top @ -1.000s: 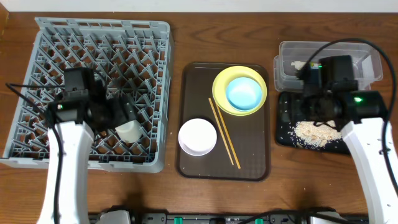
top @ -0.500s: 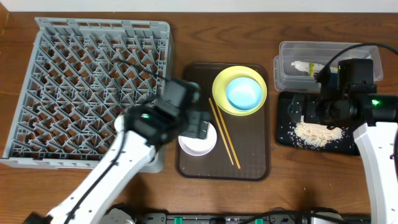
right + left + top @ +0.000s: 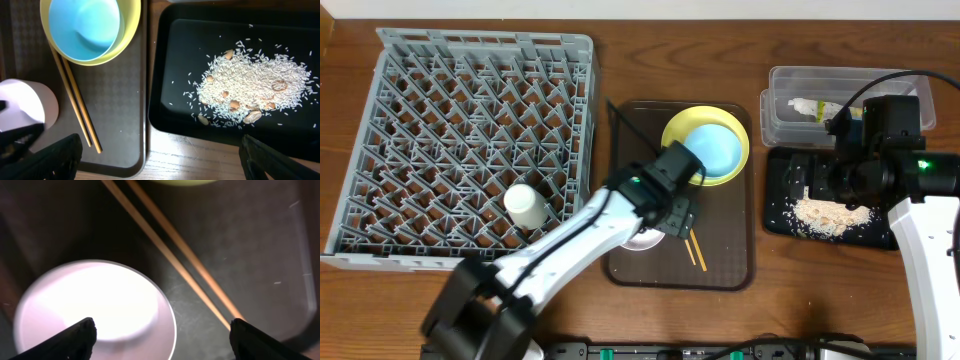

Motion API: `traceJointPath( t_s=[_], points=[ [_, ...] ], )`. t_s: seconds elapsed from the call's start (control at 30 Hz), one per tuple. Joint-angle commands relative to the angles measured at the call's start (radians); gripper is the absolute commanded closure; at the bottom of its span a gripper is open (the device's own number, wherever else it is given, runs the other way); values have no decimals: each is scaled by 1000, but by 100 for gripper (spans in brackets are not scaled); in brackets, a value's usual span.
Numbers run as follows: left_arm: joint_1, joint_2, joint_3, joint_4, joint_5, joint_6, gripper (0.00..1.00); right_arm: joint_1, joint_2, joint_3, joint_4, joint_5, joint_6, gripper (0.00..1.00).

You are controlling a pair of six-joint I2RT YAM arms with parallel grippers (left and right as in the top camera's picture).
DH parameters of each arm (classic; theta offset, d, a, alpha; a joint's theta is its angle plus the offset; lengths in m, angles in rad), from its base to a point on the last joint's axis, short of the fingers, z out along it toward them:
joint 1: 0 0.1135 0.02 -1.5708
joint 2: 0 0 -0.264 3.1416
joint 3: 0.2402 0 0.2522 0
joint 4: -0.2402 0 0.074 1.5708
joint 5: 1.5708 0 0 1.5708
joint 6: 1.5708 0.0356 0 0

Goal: Sort waste into correct bins and load items into the dishwasher
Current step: 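Reach the left gripper to the pink-white cup on the tray and grasp, then carry the pink-white cup with the left gripper into the dish rack, release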

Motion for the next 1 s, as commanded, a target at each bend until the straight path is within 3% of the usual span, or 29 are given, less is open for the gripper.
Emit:
traceJointPath(
  t_s=[0.0,0.23,0.73,0.97],
  points=[
    [-26,52,8,-2,-59,0,18,-17,-11,14,-1,6,-8,2],
    [-39,143,7,-1,-72,0,34,-17,-11,14,-2,6,-5,2],
    [-66,198,8,-2,-133,0,92,-19,-11,14,-2,6,-5,3],
    [-65,161,63,-49,-159,21,92,-19,-11,14,-4,6,-5,4]
  ],
)
